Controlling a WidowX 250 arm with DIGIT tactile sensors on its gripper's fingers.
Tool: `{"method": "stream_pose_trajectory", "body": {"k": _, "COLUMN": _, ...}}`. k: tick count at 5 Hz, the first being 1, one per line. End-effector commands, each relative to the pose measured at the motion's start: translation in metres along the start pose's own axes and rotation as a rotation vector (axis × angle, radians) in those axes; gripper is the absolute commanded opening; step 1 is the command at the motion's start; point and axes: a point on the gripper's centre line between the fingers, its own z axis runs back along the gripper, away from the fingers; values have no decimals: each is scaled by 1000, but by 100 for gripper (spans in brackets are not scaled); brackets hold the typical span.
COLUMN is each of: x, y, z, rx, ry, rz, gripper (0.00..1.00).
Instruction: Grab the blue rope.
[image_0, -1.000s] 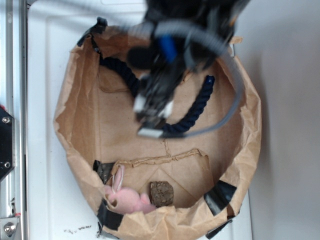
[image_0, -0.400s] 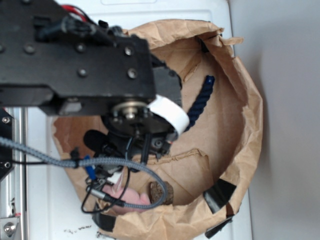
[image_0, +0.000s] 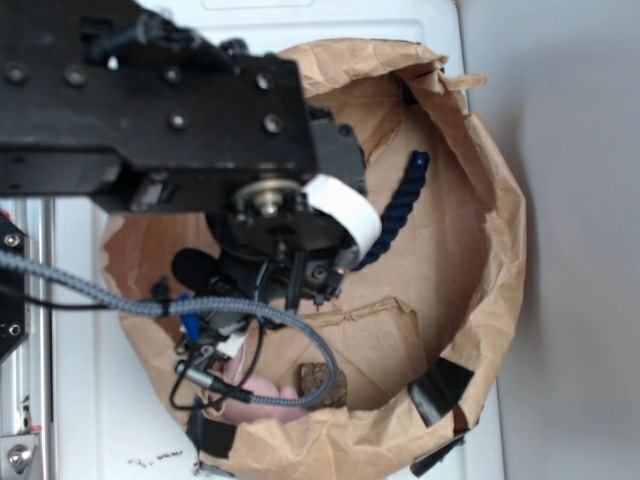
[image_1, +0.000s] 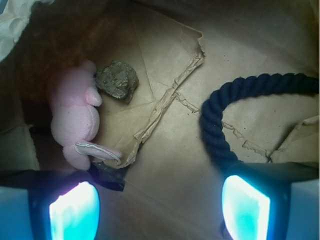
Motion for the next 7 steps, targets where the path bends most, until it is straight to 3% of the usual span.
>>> {"method": "stream_pose_trajectory", "body": {"k": 1, "x": 0, "y": -1, "z": 7, "rx": 9, "ry": -25, "rz": -1, "gripper": 100}}
{"method": "stream_pose_trajectory", "body": {"k": 4, "x": 19, "y": 50, "z": 3, "rx": 29, "ry": -66, "rz": 1, "gripper": 100}}
{"method": "stream_pose_trajectory", "body": {"k": 5, "x": 24, "y": 61, "z": -14, "rx": 65, "ry": -44, "rz": -9, "gripper": 100}}
{"method": "stream_pose_trajectory", "body": {"k": 7, "x": 35, "y": 68, "z": -53, "rx": 81, "ry": -5, "rz": -44, "gripper": 100}}
